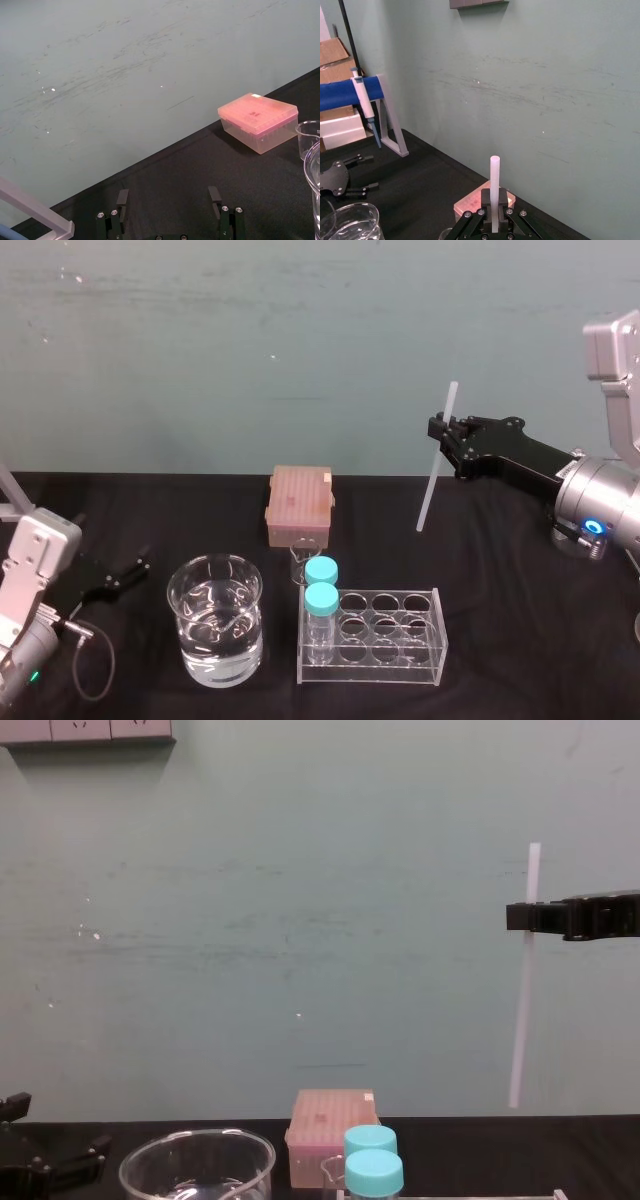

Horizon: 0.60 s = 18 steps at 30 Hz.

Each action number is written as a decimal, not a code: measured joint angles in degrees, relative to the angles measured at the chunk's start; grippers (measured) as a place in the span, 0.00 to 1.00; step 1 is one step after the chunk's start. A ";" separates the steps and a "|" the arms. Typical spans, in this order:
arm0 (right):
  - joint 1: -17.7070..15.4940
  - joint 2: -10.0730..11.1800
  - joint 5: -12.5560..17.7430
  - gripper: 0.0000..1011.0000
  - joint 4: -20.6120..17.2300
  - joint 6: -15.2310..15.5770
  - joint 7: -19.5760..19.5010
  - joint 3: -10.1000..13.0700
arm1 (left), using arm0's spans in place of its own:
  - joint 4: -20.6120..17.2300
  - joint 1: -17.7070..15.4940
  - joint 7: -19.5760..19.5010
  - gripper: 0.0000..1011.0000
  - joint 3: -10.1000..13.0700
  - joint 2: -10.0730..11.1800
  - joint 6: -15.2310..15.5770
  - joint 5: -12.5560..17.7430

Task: Pick up the stirring rod with one hand, then place it down.

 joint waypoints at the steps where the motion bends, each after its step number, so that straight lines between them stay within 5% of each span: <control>1: 0.00 0.00 0.00 0.07 0.00 0.00 0.00 0.00 | 0.00 0.00 0.00 0.99 0.00 0.00 0.00 0.00; 18: 0.00 0.00 0.00 0.07 0.00 0.00 0.00 0.00 | 0.00 0.00 0.00 0.99 0.00 0.00 0.00 0.00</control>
